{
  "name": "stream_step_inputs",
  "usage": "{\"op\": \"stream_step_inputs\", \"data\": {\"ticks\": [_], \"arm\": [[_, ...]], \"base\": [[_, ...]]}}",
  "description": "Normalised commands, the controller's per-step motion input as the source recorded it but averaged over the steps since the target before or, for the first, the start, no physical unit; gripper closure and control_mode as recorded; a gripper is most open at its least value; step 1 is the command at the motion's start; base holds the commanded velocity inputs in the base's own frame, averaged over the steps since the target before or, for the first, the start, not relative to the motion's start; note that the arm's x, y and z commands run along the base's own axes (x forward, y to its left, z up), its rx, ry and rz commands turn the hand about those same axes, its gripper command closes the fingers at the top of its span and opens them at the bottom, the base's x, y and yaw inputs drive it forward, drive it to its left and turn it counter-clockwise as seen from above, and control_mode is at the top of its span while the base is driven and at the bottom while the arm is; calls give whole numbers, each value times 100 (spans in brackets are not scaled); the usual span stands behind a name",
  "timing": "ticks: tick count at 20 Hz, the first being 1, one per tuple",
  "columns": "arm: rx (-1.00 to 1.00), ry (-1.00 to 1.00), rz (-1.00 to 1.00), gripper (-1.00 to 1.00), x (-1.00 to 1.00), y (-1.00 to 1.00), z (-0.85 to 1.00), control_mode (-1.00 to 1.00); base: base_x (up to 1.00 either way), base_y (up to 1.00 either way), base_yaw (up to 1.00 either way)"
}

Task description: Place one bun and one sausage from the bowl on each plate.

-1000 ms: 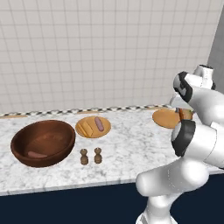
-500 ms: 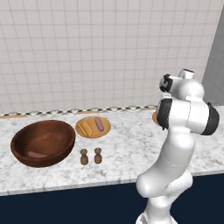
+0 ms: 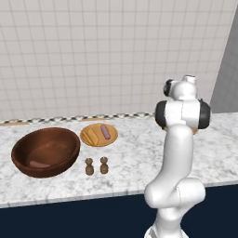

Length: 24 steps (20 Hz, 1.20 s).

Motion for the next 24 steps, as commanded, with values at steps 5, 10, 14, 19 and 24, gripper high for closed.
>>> {"op": "stream_step_inputs", "data": {"ticks": [5,10,14,19,24], "arm": [[0,0,3,100,25,0,-53,-100],[0,0,1,100,9,0,-41,-100],[0,0,0,-100,7,0,-23,-100],[0,0,0,-100,0,0,0,-100],[0,0,0,-100,-1,0,10,-100]], "base": [[0,0,0],[0,0,0],[0,0,0],[0,0,0],[0,0,0]]}}
